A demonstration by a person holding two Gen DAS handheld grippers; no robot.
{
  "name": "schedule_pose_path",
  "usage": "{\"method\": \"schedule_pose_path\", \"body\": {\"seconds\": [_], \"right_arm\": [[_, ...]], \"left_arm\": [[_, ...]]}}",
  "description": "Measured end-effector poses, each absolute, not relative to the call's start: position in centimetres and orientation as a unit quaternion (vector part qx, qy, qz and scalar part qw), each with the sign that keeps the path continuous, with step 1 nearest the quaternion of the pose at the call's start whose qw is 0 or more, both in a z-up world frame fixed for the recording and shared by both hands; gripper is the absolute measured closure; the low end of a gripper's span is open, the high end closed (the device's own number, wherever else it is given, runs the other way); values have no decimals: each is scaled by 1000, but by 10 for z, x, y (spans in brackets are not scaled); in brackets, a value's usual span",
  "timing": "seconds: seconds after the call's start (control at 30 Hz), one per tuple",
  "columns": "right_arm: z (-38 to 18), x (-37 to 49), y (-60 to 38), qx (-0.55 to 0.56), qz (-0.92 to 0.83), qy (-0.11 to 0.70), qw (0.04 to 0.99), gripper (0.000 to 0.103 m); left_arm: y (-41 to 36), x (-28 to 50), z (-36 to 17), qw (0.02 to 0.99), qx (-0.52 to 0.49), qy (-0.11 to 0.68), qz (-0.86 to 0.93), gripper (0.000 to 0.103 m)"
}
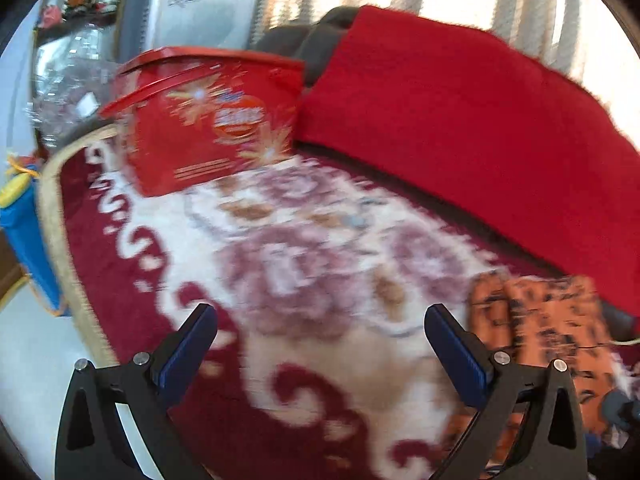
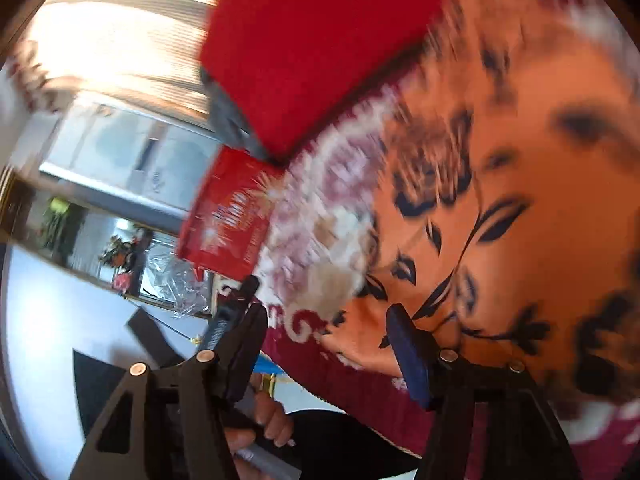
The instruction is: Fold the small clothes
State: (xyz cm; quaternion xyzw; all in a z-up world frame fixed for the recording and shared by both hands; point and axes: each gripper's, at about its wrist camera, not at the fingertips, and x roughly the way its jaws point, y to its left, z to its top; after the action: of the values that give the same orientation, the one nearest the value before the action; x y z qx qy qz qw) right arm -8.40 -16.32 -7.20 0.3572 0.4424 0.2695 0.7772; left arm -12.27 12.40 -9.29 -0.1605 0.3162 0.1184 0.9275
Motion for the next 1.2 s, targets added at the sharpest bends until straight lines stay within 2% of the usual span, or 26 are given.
{"method": "schedule_pose_path", "body": {"seconds": [0.1,0.23,0.27,0.33,0.4,0.67,0.8,0.87,1.0,1.13,1.2], "right_arm": [[-36,-106,-203,309,226,377,843,38],[-38,-106,-242,283,146,370,873,43],[-51,-103,-250,295,141,382,864,46],[-82,-89,-257,315,133,425,838,60],[-93,-84,-262,330,139,432,828,64],[-45,-16,-287,291,118,400,861,64],[-93,54,-278,292,109,492,813,64],[-104,64,-276,292,109,503,806,68],[-76,39,-272,256,107,496,823,68],[-40,-32,-263,227,126,451,854,68],[-44,-61,-258,218,122,446,859,66]], "left_arm": [[92,-123,-86,940,-141,305,55,0],[40,-110,-92,937,-88,338,-1,0],[31,-104,-98,932,-72,356,-2,0],[12,-90,-122,905,-24,424,6,0],[3,-82,-143,883,-25,469,-9,0],[1,-88,-143,898,-17,439,-1,0],[-9,-90,-142,903,-1,429,6,0],[-11,-91,-144,903,0,429,10,0],[-6,-91,-146,900,-15,436,11,0],[-7,-92,-144,898,-12,439,22,0],[-5,-93,-140,893,-19,449,20,0]]}}
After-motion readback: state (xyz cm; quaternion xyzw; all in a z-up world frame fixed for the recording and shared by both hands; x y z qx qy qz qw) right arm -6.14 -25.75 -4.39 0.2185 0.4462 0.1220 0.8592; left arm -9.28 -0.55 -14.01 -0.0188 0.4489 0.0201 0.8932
